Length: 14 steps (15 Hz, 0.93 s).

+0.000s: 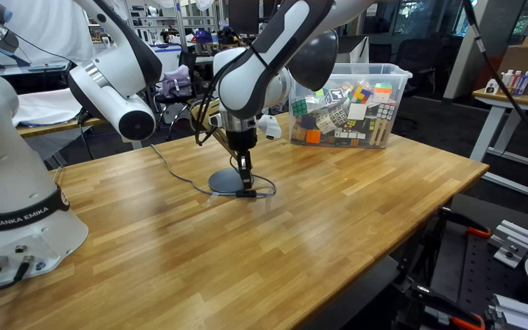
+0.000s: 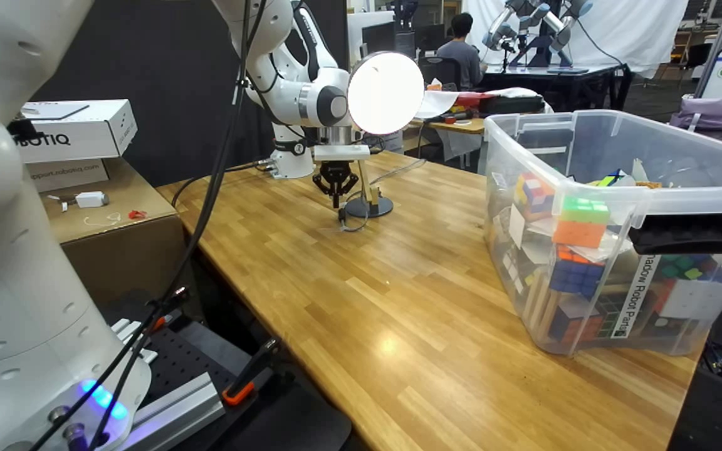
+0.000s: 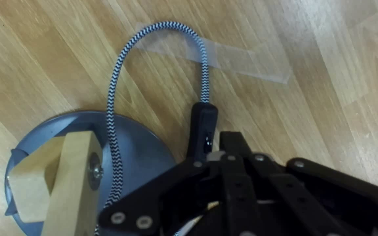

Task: Put the Rubik's cube in the storage box then switch the desk lamp off and on

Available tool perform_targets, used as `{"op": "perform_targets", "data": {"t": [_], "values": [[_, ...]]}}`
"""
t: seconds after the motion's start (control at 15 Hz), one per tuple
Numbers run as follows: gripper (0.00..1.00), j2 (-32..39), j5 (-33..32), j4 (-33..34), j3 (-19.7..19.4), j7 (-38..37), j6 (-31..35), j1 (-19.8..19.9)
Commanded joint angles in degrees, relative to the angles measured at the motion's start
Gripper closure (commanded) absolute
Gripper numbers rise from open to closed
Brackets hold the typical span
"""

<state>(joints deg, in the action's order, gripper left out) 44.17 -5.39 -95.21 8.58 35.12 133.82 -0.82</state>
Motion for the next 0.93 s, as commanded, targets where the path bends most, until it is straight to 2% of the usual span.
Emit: {"op": "perform_targets", "data": {"t": [0.0, 0.87], "values": [[0.99, 0.1, -0.5, 0.2, 0.5, -0.3, -0.2, 0.4], [1.0, 2.6, -2.8, 2.9, -0.4, -0.4, -0.8, -0.7]]}}
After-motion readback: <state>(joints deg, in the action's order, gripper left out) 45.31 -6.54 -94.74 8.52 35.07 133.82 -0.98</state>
